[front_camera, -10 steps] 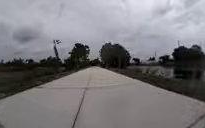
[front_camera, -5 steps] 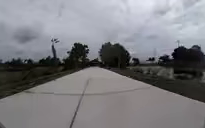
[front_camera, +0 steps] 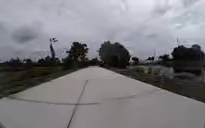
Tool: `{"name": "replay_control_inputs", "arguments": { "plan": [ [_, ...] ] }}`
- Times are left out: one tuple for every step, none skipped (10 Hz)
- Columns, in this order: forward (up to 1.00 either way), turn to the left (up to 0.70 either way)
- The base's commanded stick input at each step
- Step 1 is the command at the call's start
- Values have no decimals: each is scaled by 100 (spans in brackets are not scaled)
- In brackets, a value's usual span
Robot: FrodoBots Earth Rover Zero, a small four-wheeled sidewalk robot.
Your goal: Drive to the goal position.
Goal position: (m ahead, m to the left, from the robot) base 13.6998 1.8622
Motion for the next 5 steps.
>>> {"name": "replay_control_inputs", "arguments": {
  "plan": [
    [85,0],
    [85,0],
    [85,0],
    [85,0],
    [85,0]
  ]
}}
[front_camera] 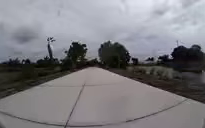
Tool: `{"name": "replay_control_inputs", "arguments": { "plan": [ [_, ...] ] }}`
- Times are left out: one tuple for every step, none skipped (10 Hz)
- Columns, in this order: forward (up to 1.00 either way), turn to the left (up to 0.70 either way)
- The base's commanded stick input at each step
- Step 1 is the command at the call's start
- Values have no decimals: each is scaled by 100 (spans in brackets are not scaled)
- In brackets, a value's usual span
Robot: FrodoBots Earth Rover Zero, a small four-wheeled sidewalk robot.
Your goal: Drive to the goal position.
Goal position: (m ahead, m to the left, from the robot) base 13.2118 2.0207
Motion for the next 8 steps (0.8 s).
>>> {"name": "replay_control_inputs", "arguments": {
  "plan": [
    [85,0],
    [85,0],
    [85,0],
    [85,0],
    [85,0],
    [85,0],
    [85,0],
    [85,0]
  ]
}}
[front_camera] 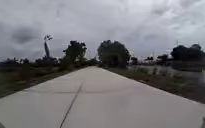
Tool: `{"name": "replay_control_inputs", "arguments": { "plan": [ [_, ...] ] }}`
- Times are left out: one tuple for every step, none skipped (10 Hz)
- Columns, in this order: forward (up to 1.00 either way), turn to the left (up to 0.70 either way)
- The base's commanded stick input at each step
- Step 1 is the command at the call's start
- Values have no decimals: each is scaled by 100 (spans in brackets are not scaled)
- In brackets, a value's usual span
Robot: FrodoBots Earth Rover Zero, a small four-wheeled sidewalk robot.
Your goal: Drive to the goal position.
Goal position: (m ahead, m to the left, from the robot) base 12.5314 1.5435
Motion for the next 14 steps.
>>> {"name": "replay_control_inputs", "arguments": {
  "plan": [
    [85,0],
    [85,0],
    [85,0],
    [85,0],
    [85,0],
    [85,0],
    [85,0],
    [85,0],
    [85,0],
    [85,0],
    [85,0],
    [85,23],
    [85,34],
    [85,34]
  ]
}}
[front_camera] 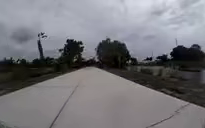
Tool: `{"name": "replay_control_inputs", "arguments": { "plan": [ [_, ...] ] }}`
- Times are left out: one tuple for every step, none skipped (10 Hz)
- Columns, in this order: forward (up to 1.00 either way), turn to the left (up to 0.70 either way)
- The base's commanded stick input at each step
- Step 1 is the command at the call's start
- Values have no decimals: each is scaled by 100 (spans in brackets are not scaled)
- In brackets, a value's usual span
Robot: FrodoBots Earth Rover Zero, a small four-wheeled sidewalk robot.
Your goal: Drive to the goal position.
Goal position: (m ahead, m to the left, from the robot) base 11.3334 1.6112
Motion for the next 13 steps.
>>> {"name": "replay_control_inputs", "arguments": {
  "plan": [
    [85,34],
    [85,34],
    [85,34],
    [85,5],
    [85,0],
    [85,0],
    [85,0],
    [85,0],
    [85,0],
    [85,0],
    [85,0],
    [85,0],
    [85,0]
  ]
}}
